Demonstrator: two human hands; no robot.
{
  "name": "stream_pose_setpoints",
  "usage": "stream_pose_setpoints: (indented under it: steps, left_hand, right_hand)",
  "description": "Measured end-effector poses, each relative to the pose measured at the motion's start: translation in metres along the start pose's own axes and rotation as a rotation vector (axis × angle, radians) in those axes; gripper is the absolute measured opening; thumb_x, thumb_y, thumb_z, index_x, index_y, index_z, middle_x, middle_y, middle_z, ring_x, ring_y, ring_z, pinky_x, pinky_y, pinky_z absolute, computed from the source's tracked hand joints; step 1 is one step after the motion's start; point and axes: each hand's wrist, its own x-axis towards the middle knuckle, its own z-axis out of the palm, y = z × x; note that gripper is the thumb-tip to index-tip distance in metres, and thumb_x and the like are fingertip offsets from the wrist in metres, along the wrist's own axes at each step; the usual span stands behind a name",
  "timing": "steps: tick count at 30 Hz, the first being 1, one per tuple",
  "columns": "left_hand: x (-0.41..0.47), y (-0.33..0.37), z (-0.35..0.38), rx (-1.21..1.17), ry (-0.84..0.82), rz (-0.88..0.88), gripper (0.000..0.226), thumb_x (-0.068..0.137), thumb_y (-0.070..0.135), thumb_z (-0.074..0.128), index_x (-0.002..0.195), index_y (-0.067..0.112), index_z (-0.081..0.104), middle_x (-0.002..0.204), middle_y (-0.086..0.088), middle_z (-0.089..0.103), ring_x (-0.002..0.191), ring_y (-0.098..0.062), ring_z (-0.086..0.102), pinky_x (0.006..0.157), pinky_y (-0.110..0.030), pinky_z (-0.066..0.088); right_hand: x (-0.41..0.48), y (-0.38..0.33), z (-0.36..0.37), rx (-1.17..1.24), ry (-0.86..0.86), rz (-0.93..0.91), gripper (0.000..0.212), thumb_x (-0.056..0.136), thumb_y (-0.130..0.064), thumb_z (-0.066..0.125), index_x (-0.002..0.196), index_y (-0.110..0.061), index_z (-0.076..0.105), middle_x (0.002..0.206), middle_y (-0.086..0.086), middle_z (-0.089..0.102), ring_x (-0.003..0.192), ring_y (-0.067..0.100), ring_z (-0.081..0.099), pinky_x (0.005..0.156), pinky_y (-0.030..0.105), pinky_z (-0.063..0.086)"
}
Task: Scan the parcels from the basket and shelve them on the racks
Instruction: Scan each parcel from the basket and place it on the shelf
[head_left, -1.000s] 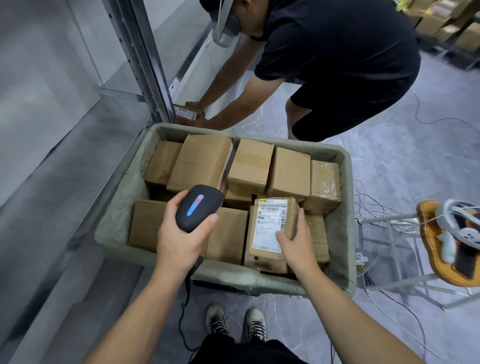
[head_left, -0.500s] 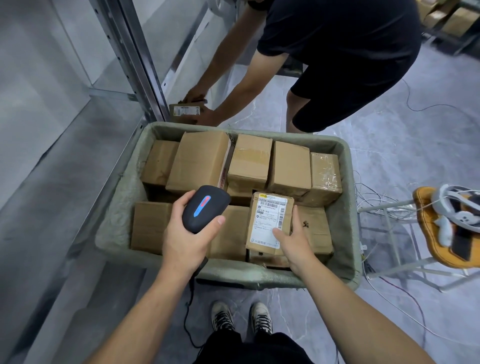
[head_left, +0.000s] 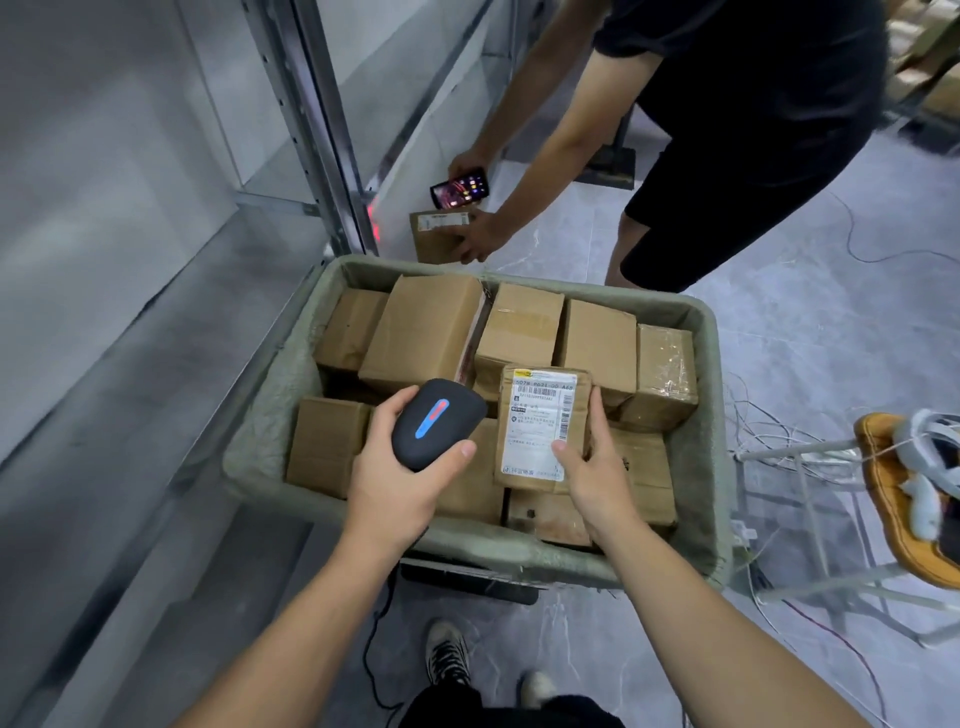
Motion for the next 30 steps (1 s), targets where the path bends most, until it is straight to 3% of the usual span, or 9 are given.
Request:
stream_pose_setpoints:
  steps: [2,4,6,8,10,14,18,25,30]
  left_hand:
    - [-0.011,0.009,0.007,-0.015,0.032,0.009,0.062,0.062,0.041,0.083,0.116,0.049,0.054,0.103,0.038,0.067,0.095,0.008,0.066,0.080,-0.012,0.050]
    - [-0.026,0.017,0.014,-0.033,0.082,0.007,0.063,0.060,0.046,0.084,0.115,0.047,0.054,0.101,0.038,0.067,0.093,0.008,0.066,0.079,-0.011,0.049]
    - [-0.042,0.021,0.021,-0.062,0.141,0.000,0.067,0.054,0.056,0.083,0.115,0.047,0.056,0.104,0.030,0.070,0.090,0.000,0.068,0.082,-0.021,0.055]
    - [-0.057,0.025,0.028,-0.103,0.188,-0.004,0.067,0.054,0.057,0.085,0.116,0.049,0.058,0.107,0.014,0.073,0.086,-0.014,0.068,0.086,-0.043,0.059]
    - [-0.071,0.028,0.035,-0.143,0.216,-0.017,0.069,0.055,0.056,0.087,0.118,0.047,0.060,0.109,0.005,0.073,0.082,-0.019,0.065,0.082,-0.049,0.058]
    - [-0.103,0.037,0.044,-0.216,0.284,-0.045,0.071,0.054,0.051,0.086,0.119,0.039,0.060,0.104,-0.006,0.073,0.071,-0.020,0.063,0.065,-0.033,0.051]
    - [-0.134,0.044,0.051,-0.248,0.342,-0.051,0.071,0.055,0.048,0.084,0.120,0.034,0.060,0.100,-0.007,0.072,0.066,-0.019,0.062,0.058,-0.027,0.051]
    - [-0.173,0.050,0.048,-0.270,0.442,-0.084,0.076,0.053,0.049,0.084,0.123,0.031,0.058,0.088,0.002,0.072,0.059,-0.018,0.061,0.057,-0.032,0.055]
    - [-0.193,0.047,0.038,-0.260,0.514,-0.093,0.070,0.059,0.043,0.086,0.122,0.029,0.059,0.092,-0.005,0.071,0.057,-0.019,0.059,0.057,-0.030,0.052]
  right_hand:
    - [0.000,-0.007,-0.002,-0.047,-0.021,-0.098,0.082,0.100,-0.004,0.056,0.158,-0.045,0.015,0.156,-0.015,0.038,0.140,0.009,0.039,0.114,0.027,0.034]
    - [0.000,-0.012,-0.004,-0.103,-0.041,-0.166,0.082,0.100,-0.005,0.056,0.158,-0.045,0.015,0.162,-0.016,0.029,0.146,0.007,0.030,0.121,0.033,0.025]
    - [-0.002,-0.016,-0.007,-0.135,-0.066,-0.222,0.082,0.099,-0.007,0.058,0.157,-0.047,0.016,0.163,-0.018,0.024,0.148,0.005,0.025,0.125,0.038,0.021]
    - [-0.005,-0.021,-0.011,-0.161,-0.085,-0.299,0.083,0.097,-0.007,0.059,0.157,-0.046,0.016,0.162,-0.020,0.023,0.149,0.003,0.023,0.126,0.039,0.019]
    - [-0.008,-0.027,-0.015,-0.192,-0.120,-0.337,0.083,0.097,-0.006,0.059,0.157,-0.044,0.015,0.161,-0.017,0.024,0.149,0.004,0.022,0.126,0.038,0.018]
    - [-0.019,-0.030,-0.020,-0.228,-0.179,-0.399,0.083,0.097,-0.006,0.058,0.158,-0.041,0.014,0.165,-0.009,0.025,0.150,0.010,0.023,0.126,0.037,0.018]
    - [-0.034,-0.030,-0.024,-0.260,-0.251,-0.430,0.082,0.099,-0.007,0.057,0.159,-0.042,0.013,0.165,-0.009,0.023,0.148,0.007,0.023,0.117,0.024,0.018]
    - [-0.049,-0.032,-0.019,-0.232,-0.356,-0.477,0.080,0.101,-0.009,0.055,0.161,-0.040,0.011,0.166,-0.012,0.022,0.147,0.007,0.026,0.108,0.017,0.024]
    - [-0.056,-0.038,-0.005,-0.246,-0.409,-0.512,0.080,0.100,-0.009,0.055,0.161,-0.037,0.010,0.167,-0.010,0.018,0.145,0.001,0.020,0.121,0.027,0.017]
